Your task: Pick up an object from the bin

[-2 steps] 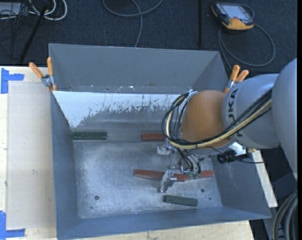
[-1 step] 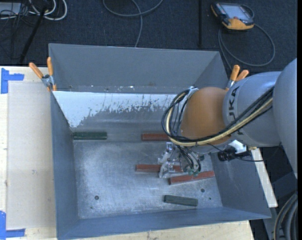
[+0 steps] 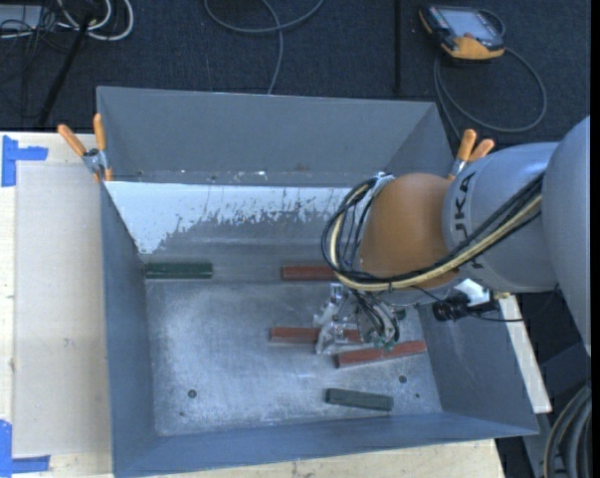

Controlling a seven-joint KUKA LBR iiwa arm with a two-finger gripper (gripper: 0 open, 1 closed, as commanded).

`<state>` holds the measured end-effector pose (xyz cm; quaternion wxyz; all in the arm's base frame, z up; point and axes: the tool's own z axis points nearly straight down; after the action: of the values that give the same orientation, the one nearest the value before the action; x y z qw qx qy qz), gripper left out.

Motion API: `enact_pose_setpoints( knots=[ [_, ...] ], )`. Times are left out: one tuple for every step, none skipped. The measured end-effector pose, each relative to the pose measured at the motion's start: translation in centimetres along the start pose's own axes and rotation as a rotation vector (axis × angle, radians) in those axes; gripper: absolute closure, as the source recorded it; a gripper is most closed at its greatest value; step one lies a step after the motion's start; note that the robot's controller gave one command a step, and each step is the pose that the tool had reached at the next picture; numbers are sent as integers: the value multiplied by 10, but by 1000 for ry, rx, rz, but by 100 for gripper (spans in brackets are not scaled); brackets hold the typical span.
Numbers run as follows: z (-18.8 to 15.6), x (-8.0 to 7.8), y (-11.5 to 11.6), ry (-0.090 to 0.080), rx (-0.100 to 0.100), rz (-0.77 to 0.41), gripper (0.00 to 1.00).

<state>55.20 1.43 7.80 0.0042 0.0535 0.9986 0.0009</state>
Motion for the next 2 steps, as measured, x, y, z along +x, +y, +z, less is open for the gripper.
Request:
enact_pose_setpoints(
  knots=[
    [-2,1,0,4,1,0,100],
    [-10,3,0,14,2,1,100]
  ],
)
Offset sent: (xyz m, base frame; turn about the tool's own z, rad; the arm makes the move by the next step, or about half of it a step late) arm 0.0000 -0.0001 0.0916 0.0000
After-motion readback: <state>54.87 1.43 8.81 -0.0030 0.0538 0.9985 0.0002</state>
